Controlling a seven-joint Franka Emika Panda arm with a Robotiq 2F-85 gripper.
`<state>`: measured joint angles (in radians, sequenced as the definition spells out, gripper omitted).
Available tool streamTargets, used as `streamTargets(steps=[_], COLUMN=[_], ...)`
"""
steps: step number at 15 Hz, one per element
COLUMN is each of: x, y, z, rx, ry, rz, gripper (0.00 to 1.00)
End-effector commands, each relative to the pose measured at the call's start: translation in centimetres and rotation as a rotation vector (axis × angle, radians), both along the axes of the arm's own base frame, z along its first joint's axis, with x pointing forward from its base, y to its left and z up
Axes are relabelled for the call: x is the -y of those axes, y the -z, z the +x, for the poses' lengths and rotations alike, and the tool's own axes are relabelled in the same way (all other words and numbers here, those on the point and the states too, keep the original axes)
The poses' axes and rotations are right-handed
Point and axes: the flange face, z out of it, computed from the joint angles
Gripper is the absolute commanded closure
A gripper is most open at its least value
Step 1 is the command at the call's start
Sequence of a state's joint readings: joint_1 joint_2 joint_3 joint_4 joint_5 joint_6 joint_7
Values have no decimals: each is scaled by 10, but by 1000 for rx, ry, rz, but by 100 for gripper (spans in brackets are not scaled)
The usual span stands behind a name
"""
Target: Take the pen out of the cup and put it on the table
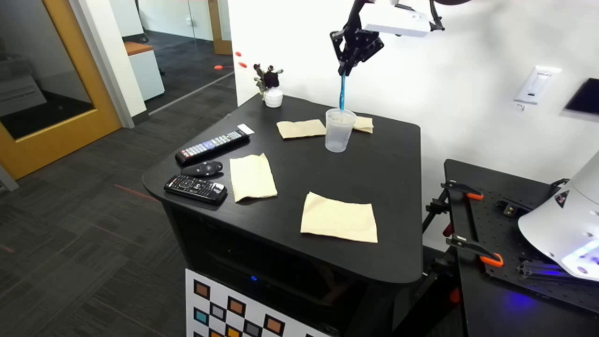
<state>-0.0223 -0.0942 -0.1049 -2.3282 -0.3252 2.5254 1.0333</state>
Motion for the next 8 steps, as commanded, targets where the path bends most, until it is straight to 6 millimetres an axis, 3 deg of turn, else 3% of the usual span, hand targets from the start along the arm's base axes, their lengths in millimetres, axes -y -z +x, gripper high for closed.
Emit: streamTargets(steps=[1,4,8], x=[-27,-49,-65], y=[1,11,41], z=[-2,4,18], rx=[18,-23,-119], ry=[-91,-170,-275], rz=[52,102,166], gripper=[97,97,97])
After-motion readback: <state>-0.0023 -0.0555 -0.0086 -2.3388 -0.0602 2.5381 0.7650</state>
